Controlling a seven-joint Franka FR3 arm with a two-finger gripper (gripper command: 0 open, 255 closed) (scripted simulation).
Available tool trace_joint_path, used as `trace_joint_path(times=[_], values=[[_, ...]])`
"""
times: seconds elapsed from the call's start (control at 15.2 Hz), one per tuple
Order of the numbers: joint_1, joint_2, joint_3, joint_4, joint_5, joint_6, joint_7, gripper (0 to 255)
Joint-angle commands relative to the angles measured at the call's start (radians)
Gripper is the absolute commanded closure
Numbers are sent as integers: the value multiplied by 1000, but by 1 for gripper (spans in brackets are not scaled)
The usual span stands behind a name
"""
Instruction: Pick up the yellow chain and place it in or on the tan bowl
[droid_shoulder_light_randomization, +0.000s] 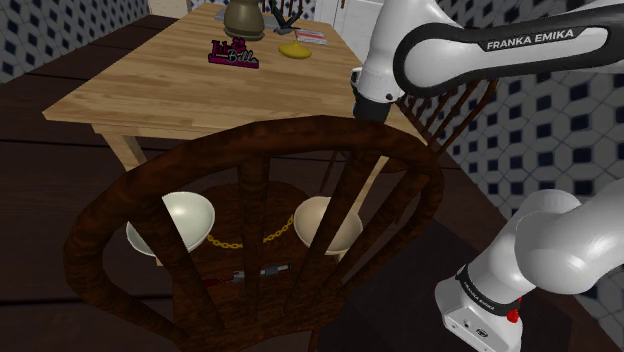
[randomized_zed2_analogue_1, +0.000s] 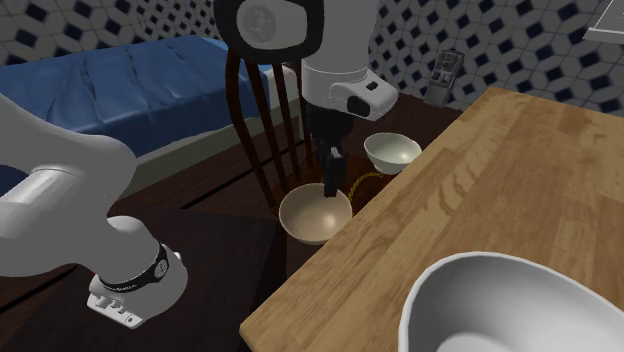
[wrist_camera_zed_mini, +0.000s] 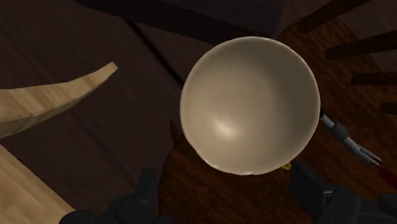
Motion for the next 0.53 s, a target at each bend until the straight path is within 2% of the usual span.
trace_joint_path(times=[0.0,0.46], values=[[17,66,17,17,-9,58,-30,0],[71,286,84,89,-66,231,-105,0]])
